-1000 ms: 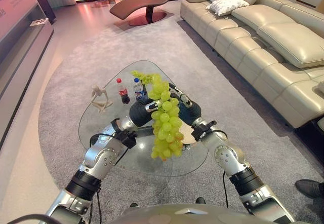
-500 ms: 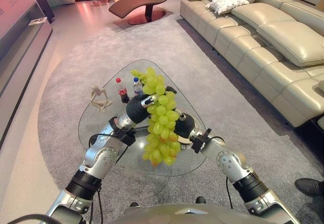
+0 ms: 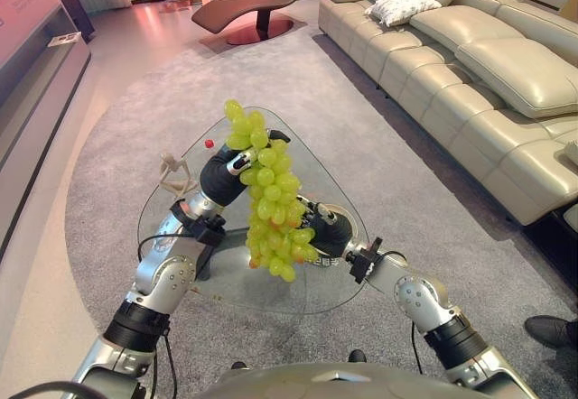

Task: Pick up fruits into the plate

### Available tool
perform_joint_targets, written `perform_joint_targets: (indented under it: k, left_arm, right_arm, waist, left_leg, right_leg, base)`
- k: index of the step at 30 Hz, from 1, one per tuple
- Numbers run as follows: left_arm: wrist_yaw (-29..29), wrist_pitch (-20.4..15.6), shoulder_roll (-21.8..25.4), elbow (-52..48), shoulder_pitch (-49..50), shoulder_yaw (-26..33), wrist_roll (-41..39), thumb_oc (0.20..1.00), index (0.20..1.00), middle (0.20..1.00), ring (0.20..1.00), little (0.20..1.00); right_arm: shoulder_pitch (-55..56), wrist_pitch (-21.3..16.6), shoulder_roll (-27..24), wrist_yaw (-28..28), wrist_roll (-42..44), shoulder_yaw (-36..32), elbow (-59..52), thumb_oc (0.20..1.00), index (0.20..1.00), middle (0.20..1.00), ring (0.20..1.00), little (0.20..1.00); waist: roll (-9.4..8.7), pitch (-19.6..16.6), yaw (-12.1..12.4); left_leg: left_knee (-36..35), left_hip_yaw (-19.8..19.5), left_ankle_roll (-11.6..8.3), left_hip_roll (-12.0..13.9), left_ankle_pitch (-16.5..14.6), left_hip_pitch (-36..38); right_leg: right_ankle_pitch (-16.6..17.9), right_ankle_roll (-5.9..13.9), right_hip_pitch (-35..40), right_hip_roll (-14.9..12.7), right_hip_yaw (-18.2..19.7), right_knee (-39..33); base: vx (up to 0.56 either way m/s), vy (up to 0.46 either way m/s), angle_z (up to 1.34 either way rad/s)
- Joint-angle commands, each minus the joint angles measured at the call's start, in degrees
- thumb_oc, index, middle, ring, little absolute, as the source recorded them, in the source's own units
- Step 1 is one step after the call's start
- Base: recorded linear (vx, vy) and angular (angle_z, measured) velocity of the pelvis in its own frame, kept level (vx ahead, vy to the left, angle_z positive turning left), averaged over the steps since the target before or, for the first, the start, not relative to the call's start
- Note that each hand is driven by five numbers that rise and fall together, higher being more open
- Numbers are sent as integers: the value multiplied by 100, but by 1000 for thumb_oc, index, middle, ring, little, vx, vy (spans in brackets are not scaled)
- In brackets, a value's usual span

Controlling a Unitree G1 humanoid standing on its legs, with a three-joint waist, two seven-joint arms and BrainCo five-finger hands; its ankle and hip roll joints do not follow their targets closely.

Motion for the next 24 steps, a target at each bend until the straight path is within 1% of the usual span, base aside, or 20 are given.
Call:
perform_joint_targets:
  k: [1,5,8,11,12,15,16,17,24]
  left_arm:
    - [81,-343,208,-146,-591,228,-237,200,200,200,200,200]
    - [77,-242,118,-48,-660,97,-177,200,200,200,200,200]
    - [119,-155,49,5,-721,-43,-57,200,200,200,200,200]
    - [303,-39,23,40,-796,-195,204,200,200,200,200,200]
    - [442,60,17,78,-837,-301,326,200,200,200,200,200]
    - [664,161,-22,178,-942,-490,571,200,200,200,200,200]
    - [665,161,-23,178,-943,-491,572,200,200,200,200,200]
    - [741,210,-72,259,-1004,-593,696,200,200,200,200,200]
    - [1072,385,-224,399,-1161,-905,1039,200,200,200,200,200]
  right_arm:
    - [-152,-106,150,319,154,-71,-597,1000,1000,1000,1000,1000]
    - [-269,-202,149,302,11,33,-623,1000,1000,1000,1000,1000]
    - [-372,-193,213,293,-35,106,-618,1000,1000,1000,1000,1000]
    - [-449,-130,223,361,-51,180,-698,1000,1000,1000,1000,1000]
    - [-514,-30,211,523,-101,256,-769,1000,1000,1000,1000,1000]
    - [-601,136,221,675,-115,453,-863,1000,1000,1000,1000,1000]
    - [-601,136,221,676,-117,453,-862,1000,1000,1000,1000,1000]
    - [-671,241,254,703,-123,576,-890,1000,1000,1000,1000,1000]
    - [-857,465,398,529,-153,987,-852,1000,1000,1000,1000,1000]
  waist:
    - [-127,22,-8]
    - [-133,29,-25]
    - [-128,27,-37]
    - [-130,34,-58]
    - [-128,43,-65]
    - [-130,49,-72]
    - [-130,50,-71]
    - [-132,43,-68]
    - [-130,21,-57]
  left_leg:
    - [252,111,156,-186,-658,-4]
    - [254,93,169,-194,-654,-17]
    - [254,73,182,-199,-660,-17]
    - [244,53,196,-206,-659,-5]
    - [261,37,197,-204,-659,-13]
    - [269,13,207,-209,-666,-14]
    - [269,13,207,-209,-666,-13]
    - [262,2,214,-213,-666,-3]
    - [267,0,213,-204,-654,15]
  right_leg:
    - [-639,45,397,-177,-812,368]
    - [-652,25,378,-150,-761,377]
    - [-662,16,384,-131,-704,367]
    - [-668,12,390,-108,-657,368]
    - [-686,7,376,-97,-622,404]
    - [-710,0,381,-83,-593,424]
    - [-710,0,382,-83,-593,424]
    - [-715,-5,391,-75,-586,421]
    - [-703,3,409,-72,-577,412]
  base:
    - [0,0,0]
    - [0,0,0]
    - [0,0,0]
    - [-8,-4,-3]
    - [-21,-10,-4]
    - [-15,-11,-4]
    - [-9,-18,-3]
    - [0,0,0]
    - [0,0,0]
